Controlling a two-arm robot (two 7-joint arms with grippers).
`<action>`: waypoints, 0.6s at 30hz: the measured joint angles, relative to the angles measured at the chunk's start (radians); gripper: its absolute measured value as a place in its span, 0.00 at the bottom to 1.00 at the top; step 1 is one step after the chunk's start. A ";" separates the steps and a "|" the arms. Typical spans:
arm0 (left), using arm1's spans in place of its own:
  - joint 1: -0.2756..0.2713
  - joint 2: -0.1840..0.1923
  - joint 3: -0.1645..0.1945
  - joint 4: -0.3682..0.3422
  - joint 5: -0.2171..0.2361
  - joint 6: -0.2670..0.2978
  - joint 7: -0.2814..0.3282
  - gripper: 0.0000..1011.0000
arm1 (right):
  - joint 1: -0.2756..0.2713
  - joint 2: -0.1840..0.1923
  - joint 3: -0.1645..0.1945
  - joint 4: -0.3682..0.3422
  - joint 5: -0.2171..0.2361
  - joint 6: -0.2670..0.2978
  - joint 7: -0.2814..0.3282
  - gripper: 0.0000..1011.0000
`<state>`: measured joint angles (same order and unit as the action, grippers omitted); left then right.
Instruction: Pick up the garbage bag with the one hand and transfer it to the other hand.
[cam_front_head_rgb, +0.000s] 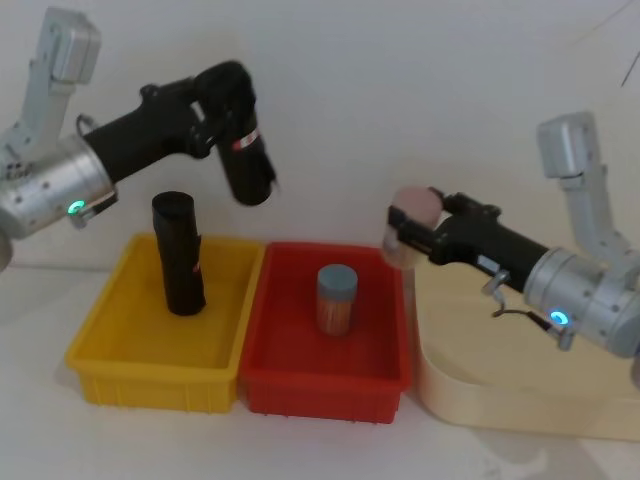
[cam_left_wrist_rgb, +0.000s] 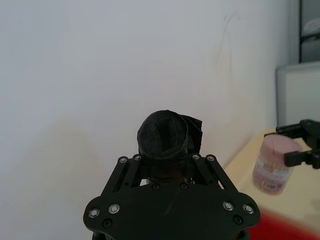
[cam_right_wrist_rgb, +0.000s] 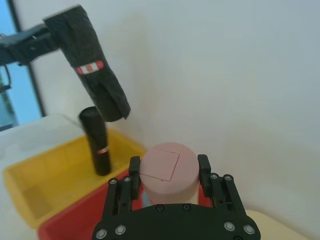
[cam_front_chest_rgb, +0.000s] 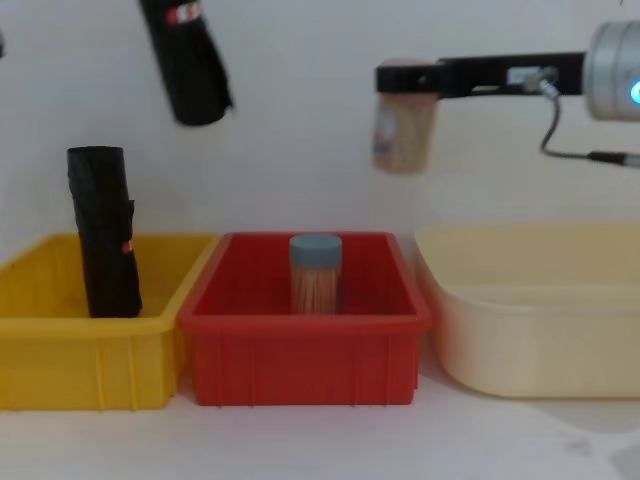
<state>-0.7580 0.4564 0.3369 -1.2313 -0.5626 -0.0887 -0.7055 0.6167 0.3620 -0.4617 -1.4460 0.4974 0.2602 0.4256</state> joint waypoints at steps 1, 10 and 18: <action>-0.020 -0.014 0.005 0.014 -0.005 -0.007 -0.012 0.35 | -0.002 0.004 0.005 -0.006 0.000 0.000 -0.004 0.66; -0.145 -0.115 0.044 0.146 -0.035 -0.052 -0.092 0.35 | -0.050 0.054 0.071 -0.077 -0.012 0.007 -0.082 0.66; -0.292 -0.263 0.089 0.412 -0.060 -0.114 -0.196 0.35 | -0.114 0.082 0.129 -0.111 -0.019 0.017 -0.157 0.66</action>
<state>-1.0500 0.1935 0.4257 -0.8197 -0.6229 -0.2027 -0.9014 0.5028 0.4438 -0.3327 -1.5570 0.4783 0.2777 0.2688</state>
